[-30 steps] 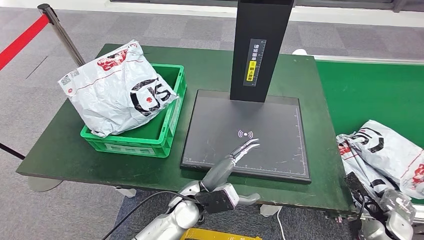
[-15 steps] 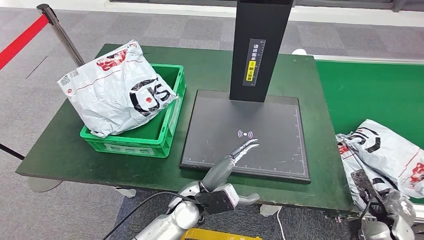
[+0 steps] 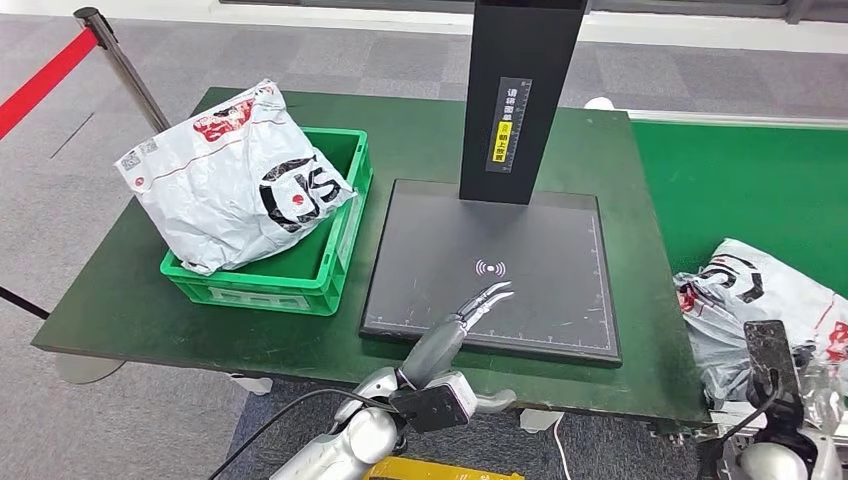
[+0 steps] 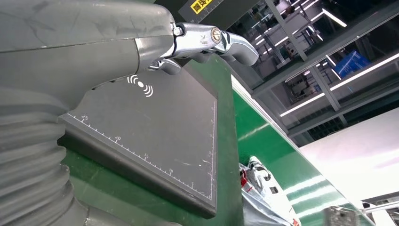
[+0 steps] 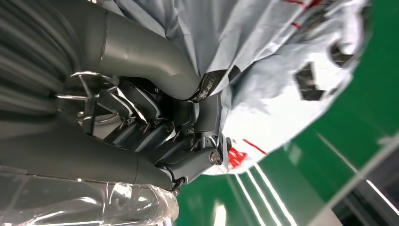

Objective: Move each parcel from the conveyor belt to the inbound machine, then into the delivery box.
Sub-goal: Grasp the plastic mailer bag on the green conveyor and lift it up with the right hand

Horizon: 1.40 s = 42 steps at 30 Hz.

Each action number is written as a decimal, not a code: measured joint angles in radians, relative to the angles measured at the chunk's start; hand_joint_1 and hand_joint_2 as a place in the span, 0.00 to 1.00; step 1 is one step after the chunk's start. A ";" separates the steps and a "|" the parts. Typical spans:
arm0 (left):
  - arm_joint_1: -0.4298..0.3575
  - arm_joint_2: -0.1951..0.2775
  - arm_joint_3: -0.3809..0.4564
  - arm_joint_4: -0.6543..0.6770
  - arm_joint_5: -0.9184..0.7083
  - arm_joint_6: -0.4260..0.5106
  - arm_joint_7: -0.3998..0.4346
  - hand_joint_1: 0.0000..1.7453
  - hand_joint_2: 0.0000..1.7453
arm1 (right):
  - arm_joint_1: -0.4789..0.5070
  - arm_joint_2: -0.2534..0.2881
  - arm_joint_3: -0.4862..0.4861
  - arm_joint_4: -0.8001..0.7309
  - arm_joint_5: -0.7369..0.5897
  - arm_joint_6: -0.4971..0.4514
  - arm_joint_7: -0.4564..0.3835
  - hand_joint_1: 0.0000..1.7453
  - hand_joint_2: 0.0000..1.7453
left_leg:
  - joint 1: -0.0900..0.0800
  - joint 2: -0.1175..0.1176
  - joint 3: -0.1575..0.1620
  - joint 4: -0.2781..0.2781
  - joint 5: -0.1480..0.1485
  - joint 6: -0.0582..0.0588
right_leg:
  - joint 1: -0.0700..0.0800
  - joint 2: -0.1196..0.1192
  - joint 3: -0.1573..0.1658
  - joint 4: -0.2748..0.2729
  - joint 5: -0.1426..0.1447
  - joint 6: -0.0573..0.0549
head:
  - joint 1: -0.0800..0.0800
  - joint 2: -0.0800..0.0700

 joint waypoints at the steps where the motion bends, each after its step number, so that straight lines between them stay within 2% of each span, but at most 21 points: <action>1: 0.001 0.000 0.000 0.000 0.000 0.000 0.000 0.00 1.00 | 0.009 0.005 0.000 -0.025 -0.002 0.001 0.003 1.00 1.00 | 0.000 0.000 0.000 0.000 0.000 0.000 | 0.000 0.000 0.000 0.000 0.000 0.000 | 0.000 0.000; 11: 0.007 0.003 0.000 -0.004 0.000 0.000 0.000 0.00 1.00 | 0.076 0.052 -0.014 -0.218 -0.002 0.014 0.015 1.00 1.00 | 0.000 0.000 -0.001 0.000 0.000 0.000 | 0.000 0.000 -0.001 0.000 -0.001 0.000 | 0.000 0.000; 22: 0.010 0.004 0.000 -0.008 0.000 0.000 0.000 0.00 1.00 | 0.081 0.073 -0.035 -0.297 -0.007 0.031 0.016 1.00 1.00 | 0.000 0.000 -0.001 0.000 0.000 0.000 | 0.000 0.000 -0.001 0.000 -0.001 0.000 | 0.000 0.000; 34: 0.011 0.004 0.000 -0.008 0.006 0.012 -0.001 0.00 1.00 | 0.033 0.077 -0.035 -0.344 -0.052 0.046 0.008 1.00 1.00 | 0.000 0.000 -0.001 0.000 0.000 0.000 | 0.000 0.000 -0.001 0.000 -0.001 0.000 | 0.000 0.000; 42: 0.012 0.004 0.000 -0.011 0.006 0.019 -0.006 0.00 1.00 | -0.034 0.059 -0.017 -0.352 -0.085 0.032 0.008 1.00 1.00 | 0.000 0.000 -0.002 0.000 0.000 0.000 | 0.000 0.000 -0.001 0.000 -0.001 0.000 | 0.000 0.000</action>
